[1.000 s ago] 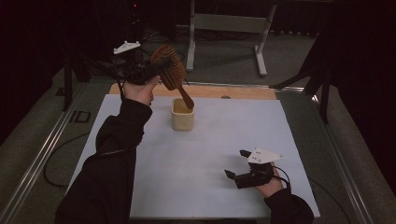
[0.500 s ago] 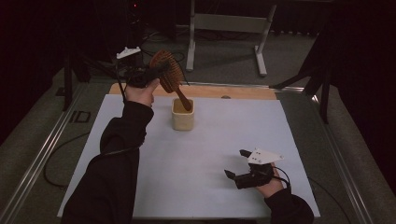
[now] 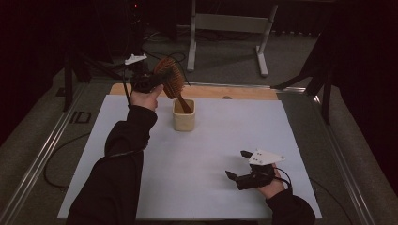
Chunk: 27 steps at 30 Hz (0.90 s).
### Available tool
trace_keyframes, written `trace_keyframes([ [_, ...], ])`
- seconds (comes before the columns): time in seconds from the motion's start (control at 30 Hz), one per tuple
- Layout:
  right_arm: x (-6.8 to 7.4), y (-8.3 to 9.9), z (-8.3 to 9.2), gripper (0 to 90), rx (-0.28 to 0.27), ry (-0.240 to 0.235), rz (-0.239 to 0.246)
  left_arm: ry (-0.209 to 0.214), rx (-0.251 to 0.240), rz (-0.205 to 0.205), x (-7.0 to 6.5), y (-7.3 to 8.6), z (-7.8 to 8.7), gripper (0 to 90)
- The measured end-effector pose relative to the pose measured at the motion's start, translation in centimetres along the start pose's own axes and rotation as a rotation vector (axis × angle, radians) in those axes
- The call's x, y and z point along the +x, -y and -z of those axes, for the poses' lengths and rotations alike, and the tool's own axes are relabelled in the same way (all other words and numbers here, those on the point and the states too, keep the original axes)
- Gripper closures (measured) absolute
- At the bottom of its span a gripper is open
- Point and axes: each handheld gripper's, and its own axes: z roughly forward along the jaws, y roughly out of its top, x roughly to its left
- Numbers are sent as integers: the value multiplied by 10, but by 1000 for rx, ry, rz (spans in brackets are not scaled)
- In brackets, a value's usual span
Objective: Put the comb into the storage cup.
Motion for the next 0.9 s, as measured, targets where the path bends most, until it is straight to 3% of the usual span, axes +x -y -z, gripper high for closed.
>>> trace_keyframes([
  [0.9,-1,0,0,75,-7,-11,-1,17,79,30,10,30,-24,539],
])
